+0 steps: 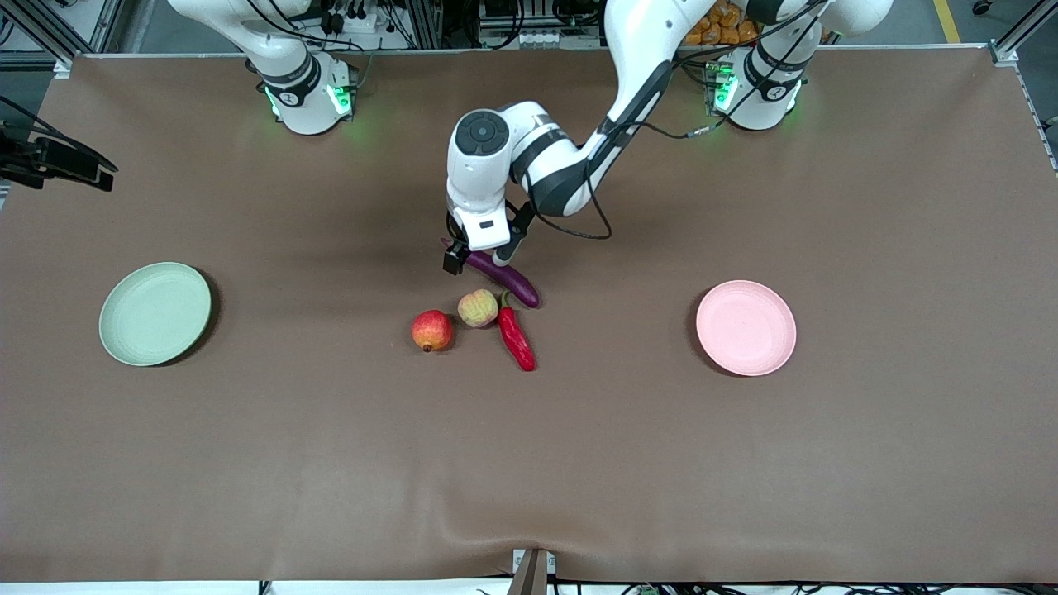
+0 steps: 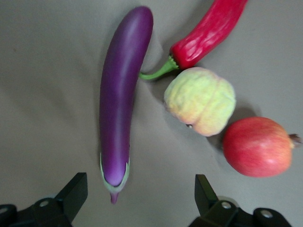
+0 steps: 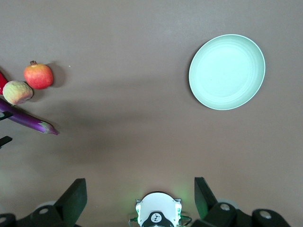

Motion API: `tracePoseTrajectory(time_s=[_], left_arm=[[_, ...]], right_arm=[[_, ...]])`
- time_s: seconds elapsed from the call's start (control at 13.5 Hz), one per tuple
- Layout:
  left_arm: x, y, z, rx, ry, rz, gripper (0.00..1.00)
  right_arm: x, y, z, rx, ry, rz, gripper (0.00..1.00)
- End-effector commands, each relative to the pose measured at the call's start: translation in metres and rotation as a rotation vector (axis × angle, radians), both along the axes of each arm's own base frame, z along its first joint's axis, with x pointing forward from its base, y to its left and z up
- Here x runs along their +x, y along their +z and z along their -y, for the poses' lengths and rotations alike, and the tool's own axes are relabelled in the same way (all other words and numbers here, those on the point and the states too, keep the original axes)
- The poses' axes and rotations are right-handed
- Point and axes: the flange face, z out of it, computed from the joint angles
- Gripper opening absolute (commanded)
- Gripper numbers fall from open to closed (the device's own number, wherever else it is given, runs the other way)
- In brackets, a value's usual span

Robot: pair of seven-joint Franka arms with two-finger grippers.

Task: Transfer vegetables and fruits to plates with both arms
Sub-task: 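Reach the left gripper down and grasp the purple eggplant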

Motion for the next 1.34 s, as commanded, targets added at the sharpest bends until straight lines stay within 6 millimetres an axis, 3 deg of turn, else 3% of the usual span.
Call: tracePoseTrajectory(time_s=[0.0,0.22,0.74,0.82,0.89,1.04,1.26], left_arm=[[0.002,-0.021,0.008,-0.016,0.013,0.038,1.00],[-0.015,-0.057,0.017,-0.003,-0.013,0.031,1.00],[-0.026,-0.088,0.016,0.039,-0.035,0.020,1.00],[-0.021,-0.088,0.013,0.043,-0.028,0.026,0.57],[-0.021,-0.086,0.014,0.040,-0.026,0.027,0.04],[-0.021,-0.078,0.014,0.039,-0.009,0.026,0.00],[-0.022,-0.042,0.014,0.066,-0.012,0.009,0.00]], right_arm=[[0.002,-0.001,0.006,0.016,-0.009,-0.009,1.00],[0.002,-0.003,0.009,0.016,-0.015,-0.014,1.00],[0.001,-0.005,0.009,0.018,-0.014,-0.029,1.00],[0.000,-0.005,0.010,0.018,-0.016,-0.029,1.00],[0.001,-0.005,0.010,0.018,-0.016,-0.029,1.00],[0.001,-0.005,0.009,0.017,-0.015,-0.029,1.00],[0.001,-0.006,0.009,0.014,-0.010,-0.033,1.00]])
